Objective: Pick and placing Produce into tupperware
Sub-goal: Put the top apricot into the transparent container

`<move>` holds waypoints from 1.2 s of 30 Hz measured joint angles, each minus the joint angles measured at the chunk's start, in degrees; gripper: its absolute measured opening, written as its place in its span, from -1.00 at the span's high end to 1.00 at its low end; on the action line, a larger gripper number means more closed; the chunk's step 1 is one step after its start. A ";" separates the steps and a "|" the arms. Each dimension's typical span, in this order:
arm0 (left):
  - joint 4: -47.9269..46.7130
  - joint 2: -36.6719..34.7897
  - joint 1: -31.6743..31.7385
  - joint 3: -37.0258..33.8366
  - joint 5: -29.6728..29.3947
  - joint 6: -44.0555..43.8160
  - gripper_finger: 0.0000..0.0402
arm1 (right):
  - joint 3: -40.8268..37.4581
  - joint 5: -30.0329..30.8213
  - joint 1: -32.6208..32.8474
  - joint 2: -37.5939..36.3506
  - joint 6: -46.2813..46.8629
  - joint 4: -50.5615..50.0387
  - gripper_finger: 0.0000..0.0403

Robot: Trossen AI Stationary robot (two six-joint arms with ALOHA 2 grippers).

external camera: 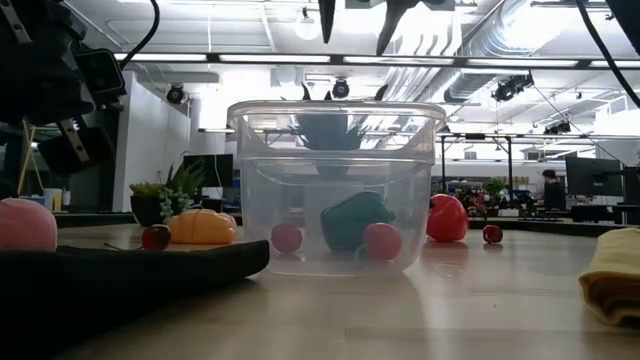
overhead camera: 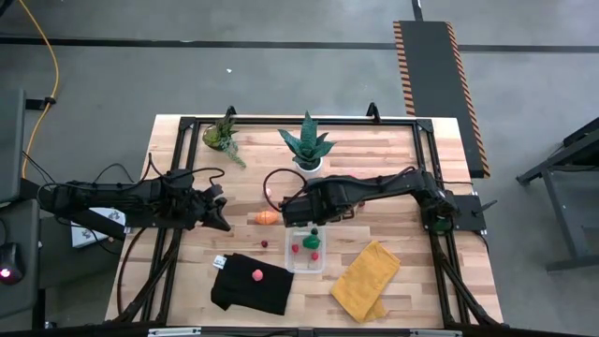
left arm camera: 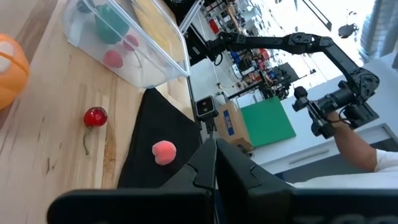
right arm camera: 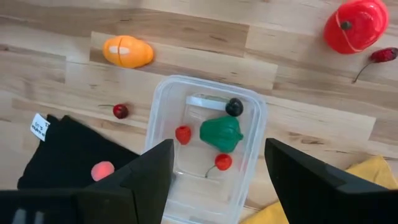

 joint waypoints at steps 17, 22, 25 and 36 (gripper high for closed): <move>-0.19 0.01 0.00 0.00 2.22 0.59 1.00 | -7.28 1.33 -0.20 -11.63 -2.23 0.11 -0.21; -0.20 0.00 0.00 -0.01 2.22 0.94 1.00 | -23.71 -2.10 0.16 -21.43 1.78 -0.05 -0.21; -0.22 0.00 0.00 0.00 2.21 0.94 1.00 | -33.01 -4.19 0.92 -27.42 5.82 -0.03 -0.21; -0.07 0.02 0.00 0.00 -2.03 -1.56 1.00 | -61.71 -4.57 -0.06 -47.48 8.40 10.00 -0.21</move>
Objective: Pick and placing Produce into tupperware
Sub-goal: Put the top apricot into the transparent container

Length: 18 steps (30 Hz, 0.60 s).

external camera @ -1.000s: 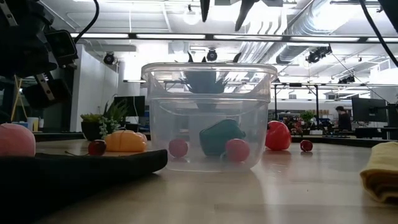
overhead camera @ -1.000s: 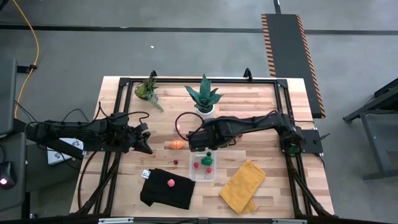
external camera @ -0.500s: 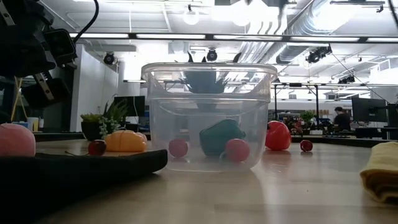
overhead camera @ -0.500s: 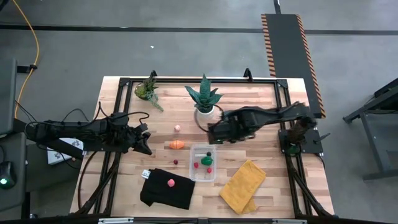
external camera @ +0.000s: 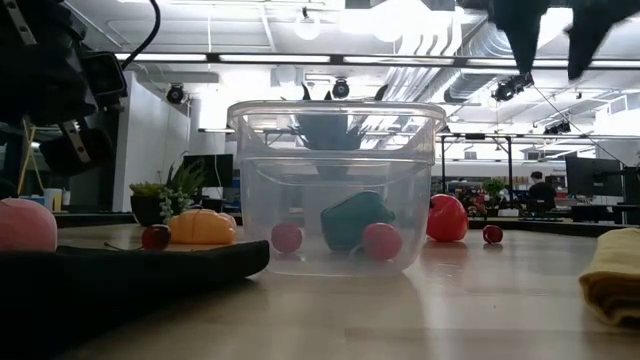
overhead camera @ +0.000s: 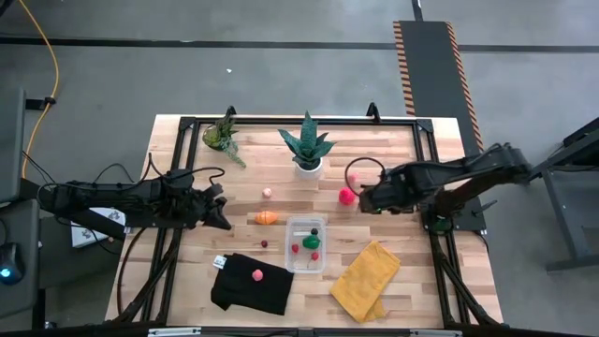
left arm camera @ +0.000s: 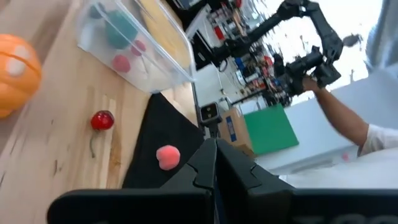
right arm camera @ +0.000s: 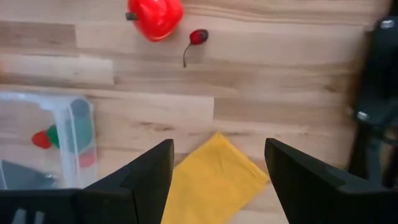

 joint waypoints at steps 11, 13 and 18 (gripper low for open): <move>0.13 -0.02 0.00 -0.02 -8.86 -5.61 1.00 | -23.94 -6.24 -7.91 -11.12 -9.75 18.36 -0.21; 0.13 -0.02 0.00 -0.01 -10.44 -6.42 1.00 | -25.39 -7.33 -9.61 -10.89 -13.62 19.14 -0.21; 0.06 -0.02 0.00 0.00 -12.65 -6.58 1.00 | -26.27 -8.40 -14.70 -9.18 -23.98 22.12 -0.21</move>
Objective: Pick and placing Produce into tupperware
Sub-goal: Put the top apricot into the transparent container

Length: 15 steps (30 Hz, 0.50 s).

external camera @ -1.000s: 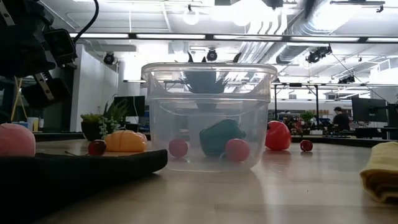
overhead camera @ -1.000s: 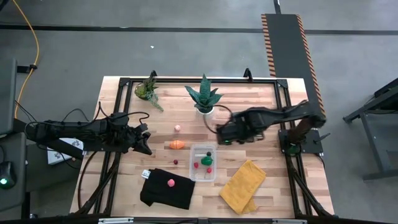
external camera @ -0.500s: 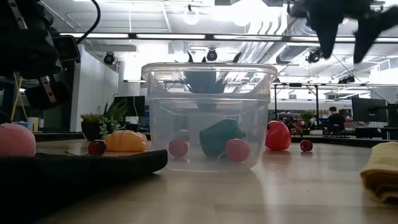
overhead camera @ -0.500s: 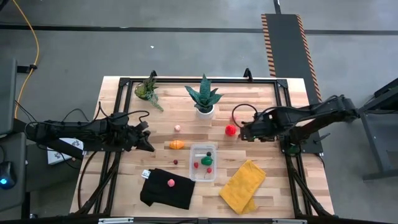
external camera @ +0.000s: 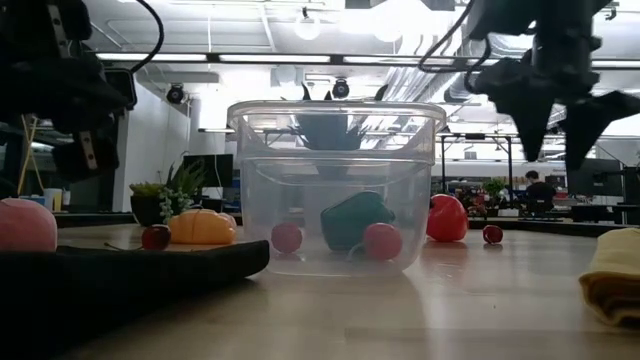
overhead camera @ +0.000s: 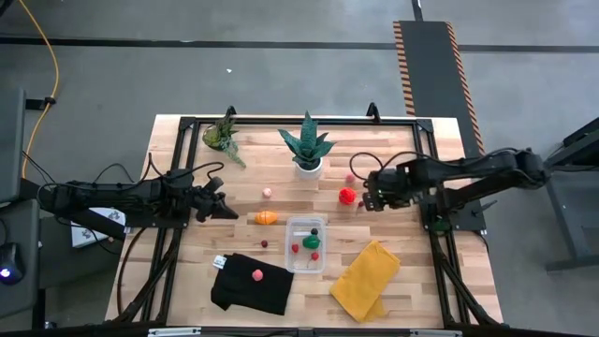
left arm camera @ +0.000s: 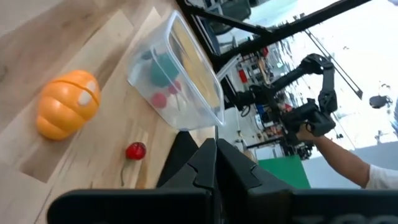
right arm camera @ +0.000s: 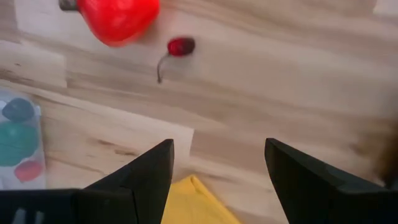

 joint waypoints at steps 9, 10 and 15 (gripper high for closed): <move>-0.24 0.01 0.00 0.00 -3.27 -0.04 1.00 | 0.60 -0.81 -7.81 1.00 -13.23 3.31 -0.21; -0.25 0.01 0.00 -0.01 -3.36 -0.04 1.00 | 0.60 -0.87 -8.50 1.00 -14.40 3.31 -0.21; -0.26 0.02 0.00 0.00 -3.50 -0.39 1.00 | 0.60 -1.36 -10.89 1.00 -20.24 4.23 -0.21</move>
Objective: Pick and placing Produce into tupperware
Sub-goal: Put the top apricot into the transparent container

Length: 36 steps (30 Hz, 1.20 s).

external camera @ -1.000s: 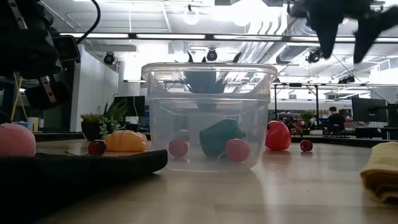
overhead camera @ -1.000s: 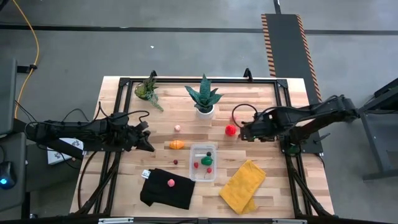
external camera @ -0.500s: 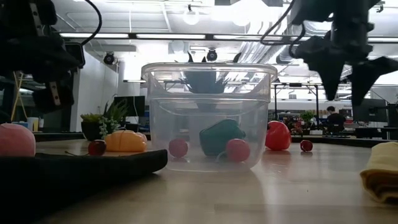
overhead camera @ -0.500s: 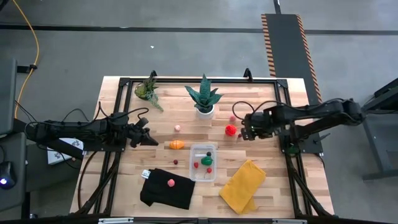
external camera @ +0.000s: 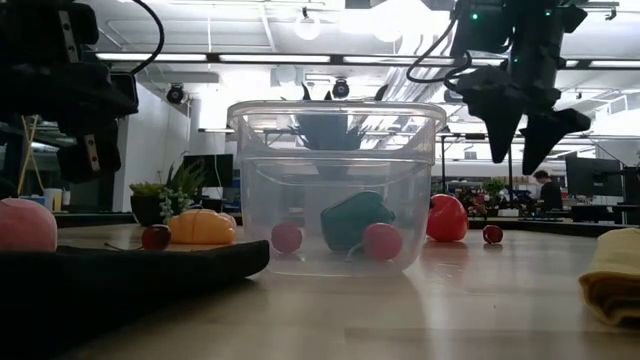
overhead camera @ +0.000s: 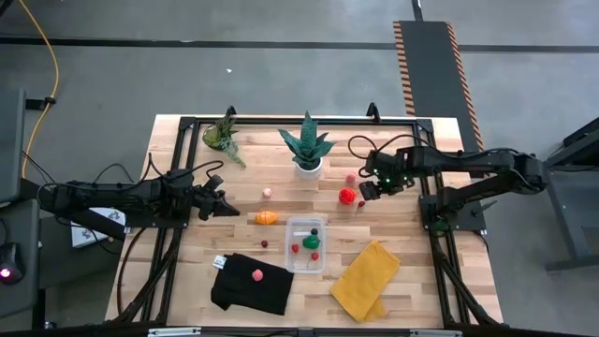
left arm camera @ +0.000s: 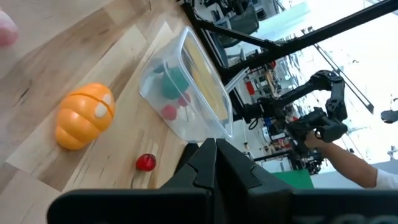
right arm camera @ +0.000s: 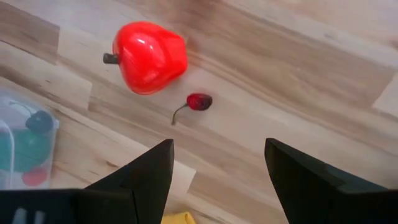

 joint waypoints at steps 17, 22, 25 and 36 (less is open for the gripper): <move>-0.13 0.00 0.00 0.00 -1.86 -0.94 1.00 | 0.00 0.18 -1.71 0.00 -2.12 0.17 -0.21; -0.15 0.00 0.00 0.00 -1.88 -0.94 1.00 | 0.04 0.18 -5.18 1.27 1.13 1.27 -0.21; -0.16 -0.01 0.00 0.00 -1.86 -0.94 1.00 | 0.04 -0.55 -7.33 4.17 0.99 1.40 -0.21; -0.17 0.00 0.00 -0.02 -1.25 -1.07 1.00 | 1.27 -5.33 -12.98 15.74 2.61 13.56 -0.21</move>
